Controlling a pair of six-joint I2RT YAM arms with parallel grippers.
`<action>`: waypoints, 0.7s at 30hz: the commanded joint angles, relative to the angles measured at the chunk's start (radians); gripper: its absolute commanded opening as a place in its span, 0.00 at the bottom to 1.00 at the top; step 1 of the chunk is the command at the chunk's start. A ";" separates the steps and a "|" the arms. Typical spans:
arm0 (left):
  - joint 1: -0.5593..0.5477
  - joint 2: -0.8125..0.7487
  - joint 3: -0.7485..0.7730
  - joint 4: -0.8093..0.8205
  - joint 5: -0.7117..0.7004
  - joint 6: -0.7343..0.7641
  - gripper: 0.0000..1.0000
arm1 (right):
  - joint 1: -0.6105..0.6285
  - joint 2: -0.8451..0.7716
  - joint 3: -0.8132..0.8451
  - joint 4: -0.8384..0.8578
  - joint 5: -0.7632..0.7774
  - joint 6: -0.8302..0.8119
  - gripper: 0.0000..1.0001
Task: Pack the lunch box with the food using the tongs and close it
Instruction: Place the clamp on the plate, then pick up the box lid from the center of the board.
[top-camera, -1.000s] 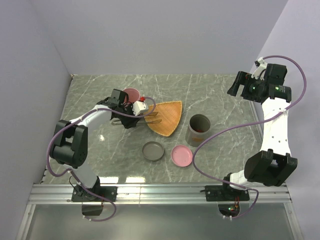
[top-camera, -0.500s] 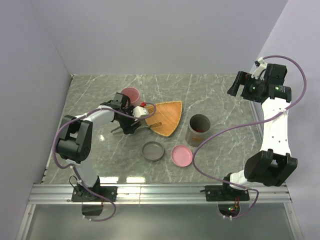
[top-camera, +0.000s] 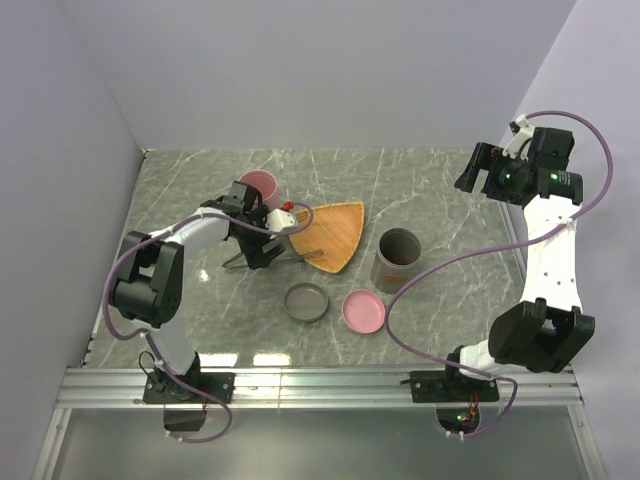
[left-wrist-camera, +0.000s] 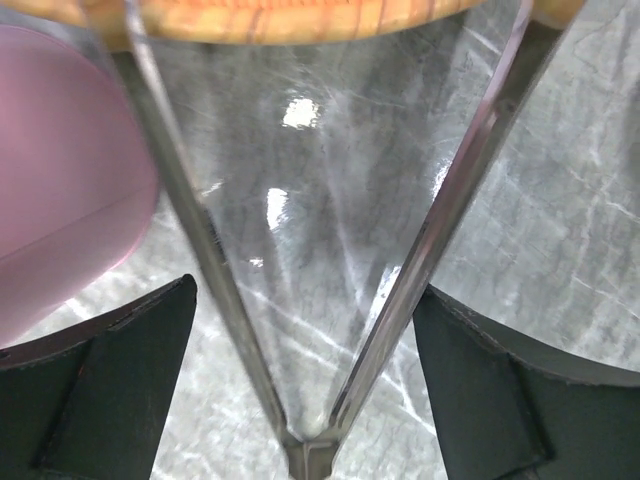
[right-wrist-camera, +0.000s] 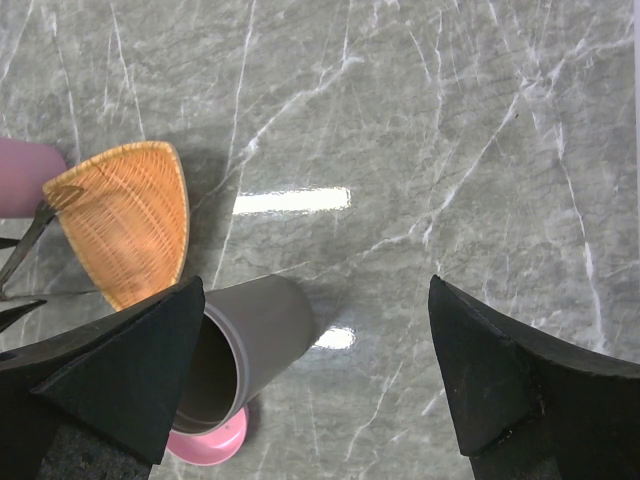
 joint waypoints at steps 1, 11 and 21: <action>-0.006 -0.076 0.060 -0.033 0.016 -0.009 0.96 | -0.004 -0.008 0.011 0.004 0.000 -0.014 1.00; -0.018 -0.206 0.174 -0.146 0.057 -0.079 0.99 | -0.003 -0.014 0.058 -0.027 -0.030 -0.080 1.00; -0.094 -0.549 0.088 -0.252 0.232 0.072 0.99 | -0.003 -0.087 0.038 -0.105 -0.170 -0.232 1.00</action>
